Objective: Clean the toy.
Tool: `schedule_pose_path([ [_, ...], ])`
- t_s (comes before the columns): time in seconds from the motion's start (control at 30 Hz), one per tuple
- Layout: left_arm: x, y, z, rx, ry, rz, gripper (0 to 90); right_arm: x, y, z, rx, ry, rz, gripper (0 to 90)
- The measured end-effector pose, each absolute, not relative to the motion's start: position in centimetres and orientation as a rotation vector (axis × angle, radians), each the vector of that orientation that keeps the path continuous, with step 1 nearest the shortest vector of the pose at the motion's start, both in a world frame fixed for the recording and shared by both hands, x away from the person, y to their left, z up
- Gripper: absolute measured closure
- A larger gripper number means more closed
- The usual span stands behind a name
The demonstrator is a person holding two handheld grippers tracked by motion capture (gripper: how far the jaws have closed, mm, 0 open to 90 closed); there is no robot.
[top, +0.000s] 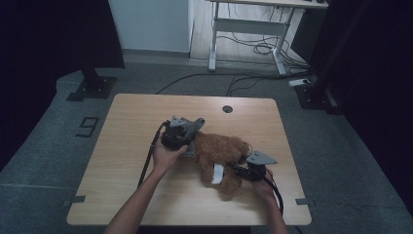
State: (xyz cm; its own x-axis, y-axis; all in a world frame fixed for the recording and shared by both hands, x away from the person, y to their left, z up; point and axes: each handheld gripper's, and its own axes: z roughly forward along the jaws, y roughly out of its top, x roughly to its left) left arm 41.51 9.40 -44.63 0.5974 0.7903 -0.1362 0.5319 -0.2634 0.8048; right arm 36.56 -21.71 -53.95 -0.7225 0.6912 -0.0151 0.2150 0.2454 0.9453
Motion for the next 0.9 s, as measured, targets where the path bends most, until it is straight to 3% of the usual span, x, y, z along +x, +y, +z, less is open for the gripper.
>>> schedule_pose_path([
  [0.23, 39.9, 10.5, -46.3, 1.896, 1.058, 0.348, 76.1, 36.4, -21.4, -53.8, 0.814, 2.1, 1.462, 48.6],
  [0.37, 38.8, 11.2, -47.2, 1.856, 1.067, 0.333, 76.4, 35.9, -21.5, -53.5, 0.906, 2.104, 1.458, 31.1],
  [0.63, 37.1, 12.2, -48.2, 1.824, 1.06, 0.304, 76.7, 35.1, -23.5, -50.8, 1.091, 1.952, 1.678, 15.4],
  [0.9, 35.9, 12.1, -48.6, 1.81, 1.049, 0.296, 76.7, 37.7, -19.9, -47.6, 1.155, 2.019, 1.598, 12.1],
])
